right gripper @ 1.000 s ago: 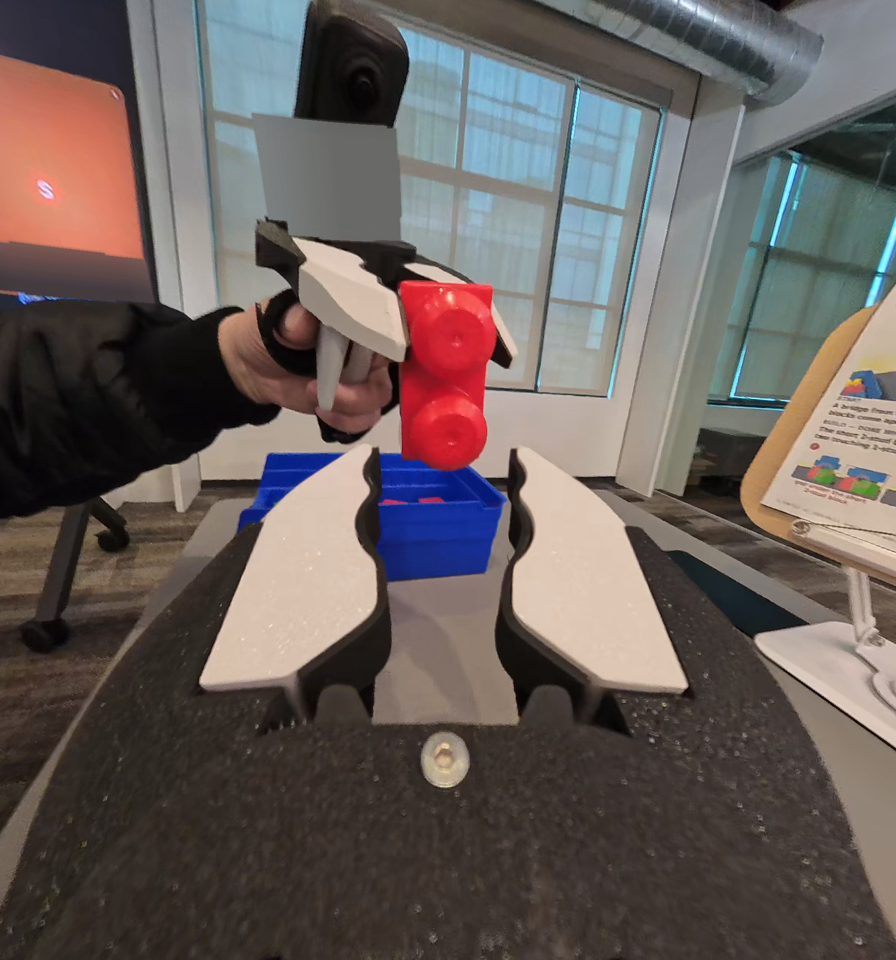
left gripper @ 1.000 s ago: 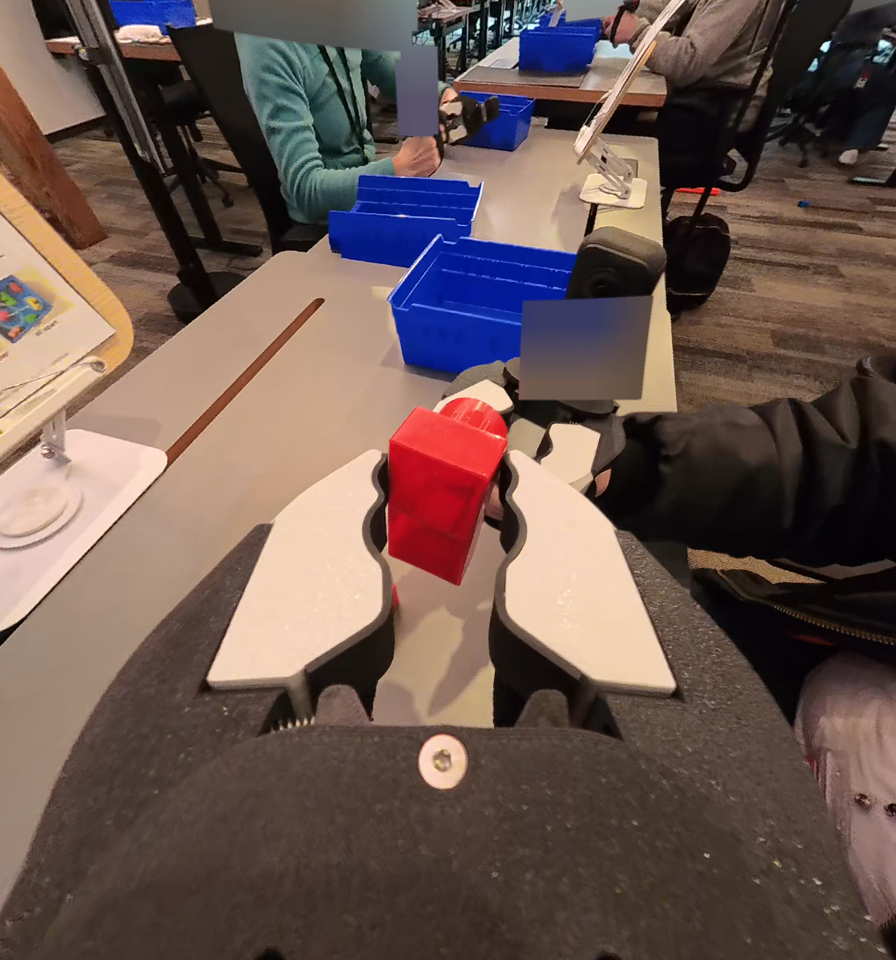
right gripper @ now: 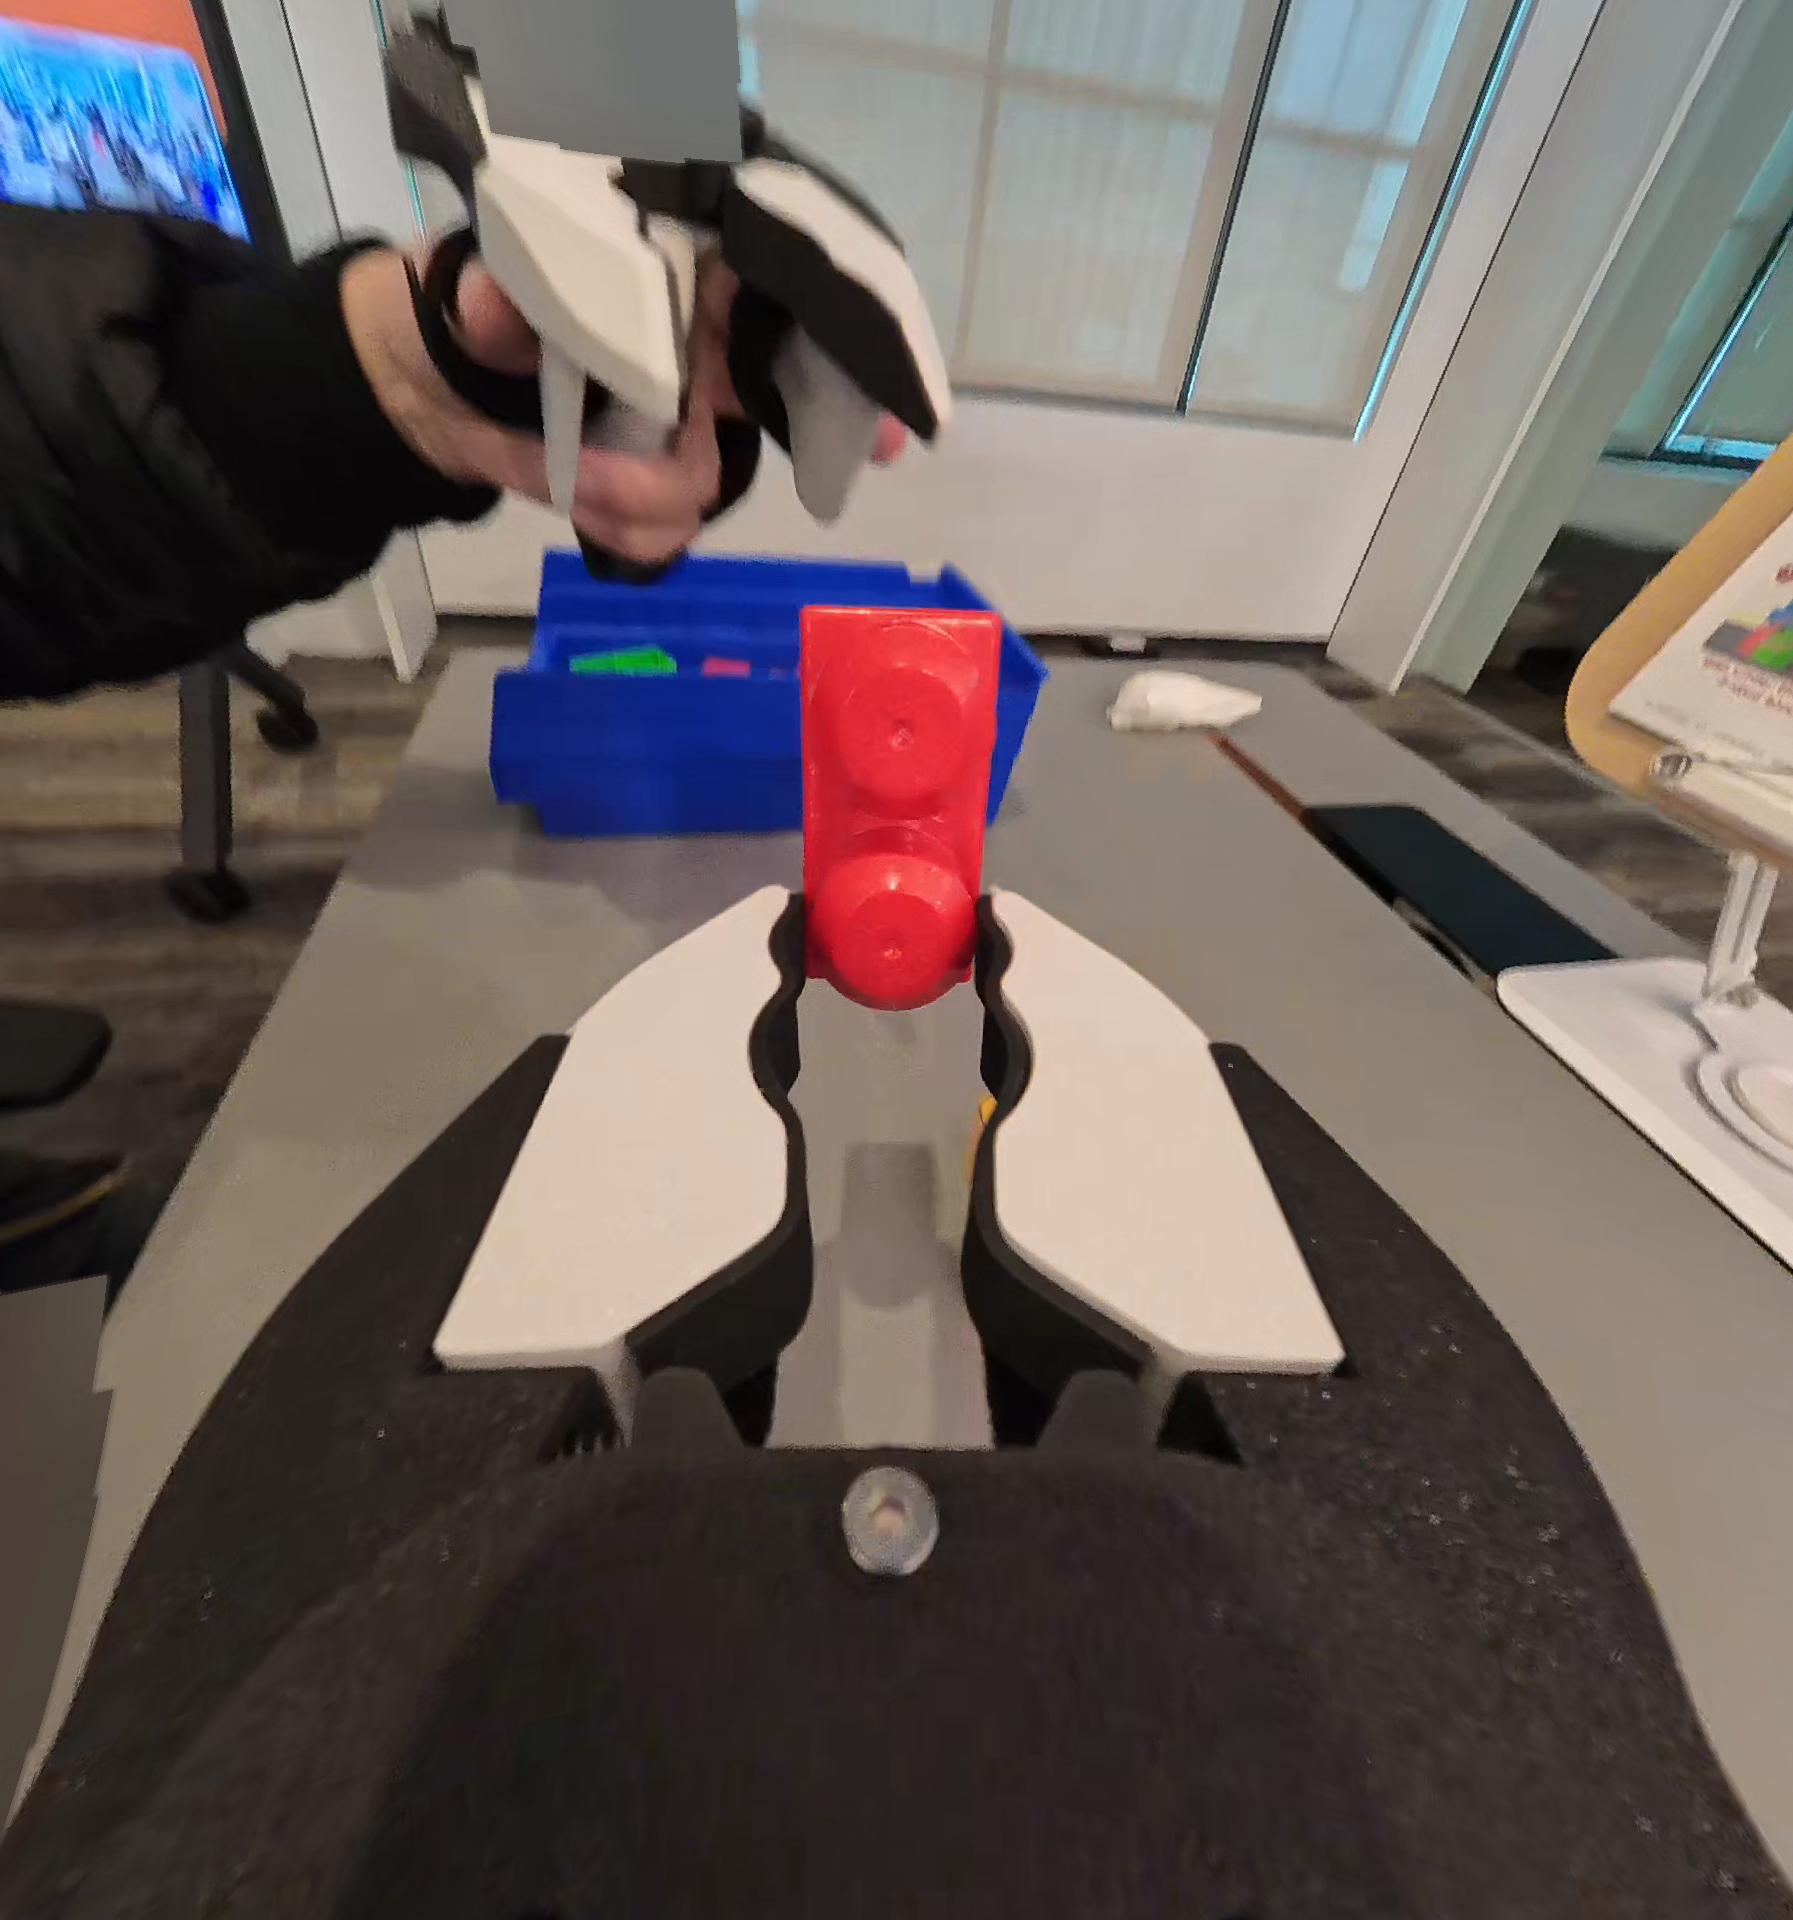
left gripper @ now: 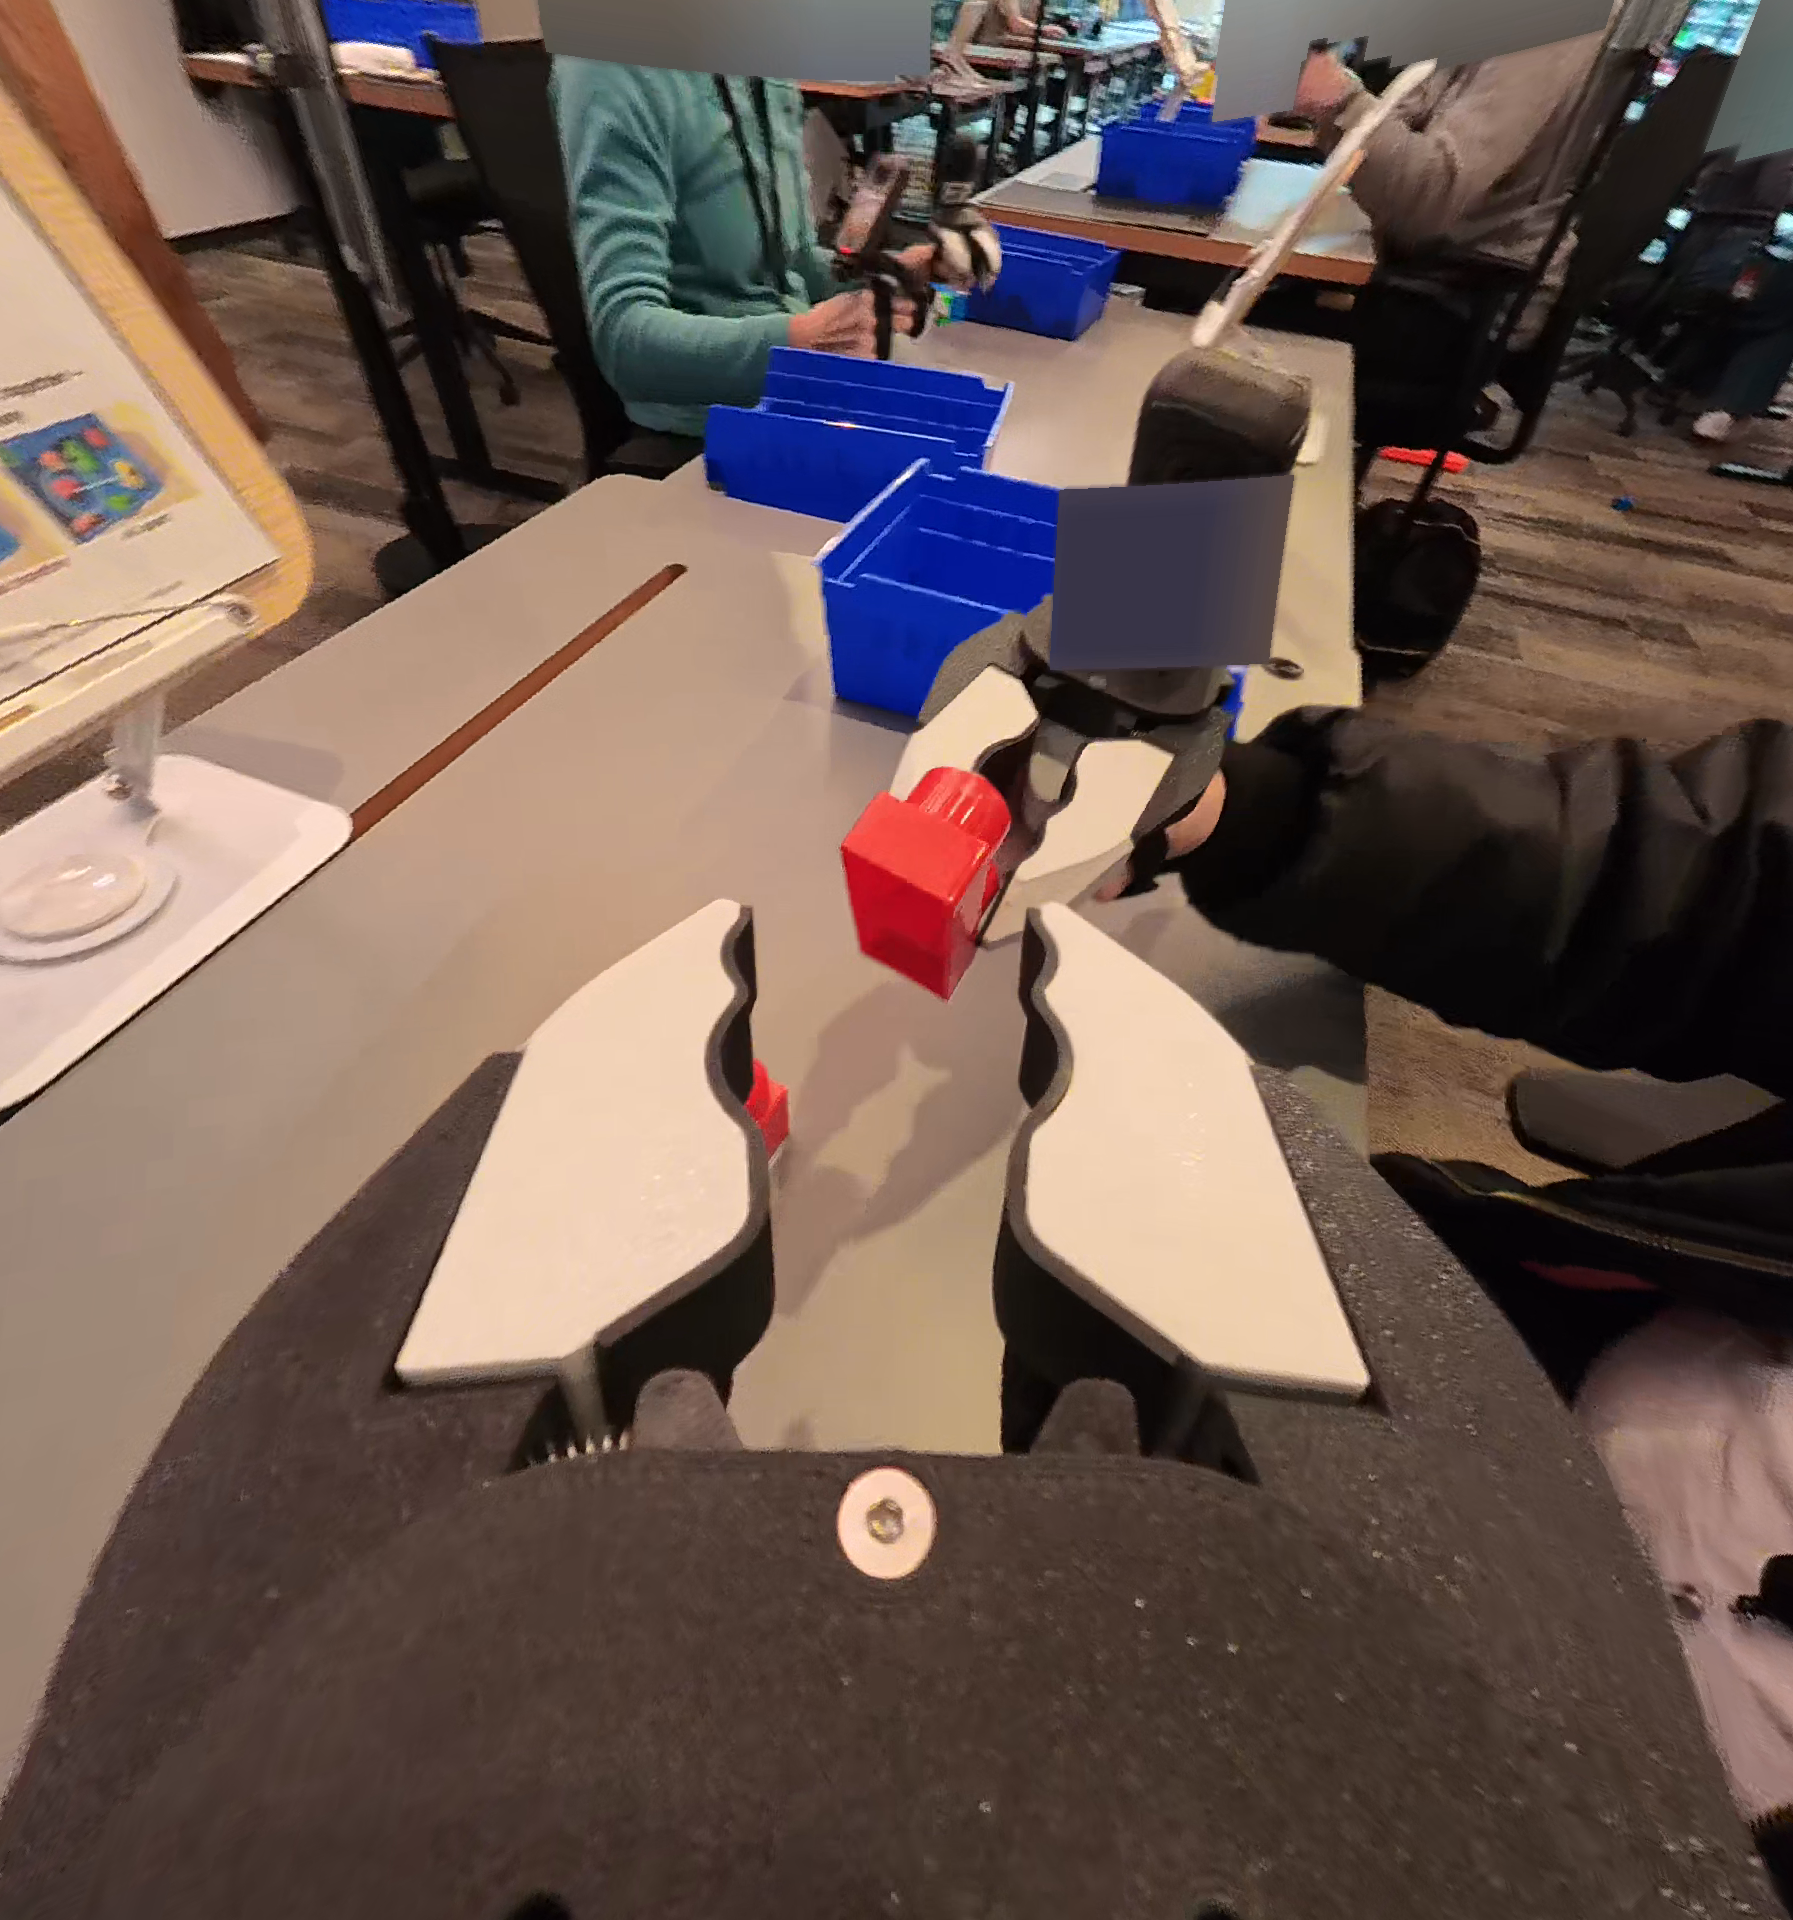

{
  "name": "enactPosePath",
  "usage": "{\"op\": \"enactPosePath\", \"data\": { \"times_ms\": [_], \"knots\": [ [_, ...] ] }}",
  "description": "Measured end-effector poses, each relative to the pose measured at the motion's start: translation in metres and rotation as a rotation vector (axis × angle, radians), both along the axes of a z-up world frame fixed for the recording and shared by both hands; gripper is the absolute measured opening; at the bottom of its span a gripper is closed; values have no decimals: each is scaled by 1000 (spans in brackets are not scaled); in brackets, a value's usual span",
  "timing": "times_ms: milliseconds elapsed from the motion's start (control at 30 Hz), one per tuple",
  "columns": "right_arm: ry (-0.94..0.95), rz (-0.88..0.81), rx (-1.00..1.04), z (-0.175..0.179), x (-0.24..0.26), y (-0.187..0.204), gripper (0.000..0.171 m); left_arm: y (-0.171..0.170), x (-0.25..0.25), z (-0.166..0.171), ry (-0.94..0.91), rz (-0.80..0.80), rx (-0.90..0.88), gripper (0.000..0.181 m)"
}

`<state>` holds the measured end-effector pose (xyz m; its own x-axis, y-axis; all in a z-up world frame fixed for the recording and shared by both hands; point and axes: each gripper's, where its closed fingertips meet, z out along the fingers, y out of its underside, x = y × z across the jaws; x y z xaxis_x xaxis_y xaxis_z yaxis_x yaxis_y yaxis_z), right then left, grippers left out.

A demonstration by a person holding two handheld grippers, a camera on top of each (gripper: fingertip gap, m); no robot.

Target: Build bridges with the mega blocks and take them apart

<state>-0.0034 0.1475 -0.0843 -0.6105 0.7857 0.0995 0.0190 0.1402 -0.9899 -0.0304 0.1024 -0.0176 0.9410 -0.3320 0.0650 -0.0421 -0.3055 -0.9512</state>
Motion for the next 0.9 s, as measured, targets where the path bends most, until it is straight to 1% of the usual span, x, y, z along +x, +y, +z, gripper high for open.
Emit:
{"op": "enactPosePath", "data": {
  "times_ms": [67, 200, 333, 467, 533, 567, 667, 767, 900],
  "knots": [
    [-79, -10, 80, -15, 2, 11, 30, -9, -10, -5, 4, 63, -5, 45],
    [-228, -32, 248, -50, 7, 33, 31, -23, -14, -25, 69, 131, -13, 41],
    [-356, -37, 344, -80, 14, 48, 31, -29, -13, -58, 120, 159, -82, 42],
    [-551, -57, 492, -121, 24, 73, 31, -30, -13, -85, 183, 194, -116, 44],
    [-656, -61, 549, -136, 28, 85, 31, -32, -14, -98, 229, 206, -148, 50],
    [-705, -59, 579, -141, 30, 91, 31, -33, -14, -104, 253, 211, -168, 53],
    [-794, -53, 650, -149, 31, 103, 31, -36, -16, -118, 295, 220, -204, 53],
    [-877, -49, 713, -155, 33, 113, 31, -39, -17, -130, 281, 225, -228, 53],
    [-907, -54, 724, -159, 32, 119, 31, -41, -30, -149, 297, 307, -272, 50]
  ]
}}
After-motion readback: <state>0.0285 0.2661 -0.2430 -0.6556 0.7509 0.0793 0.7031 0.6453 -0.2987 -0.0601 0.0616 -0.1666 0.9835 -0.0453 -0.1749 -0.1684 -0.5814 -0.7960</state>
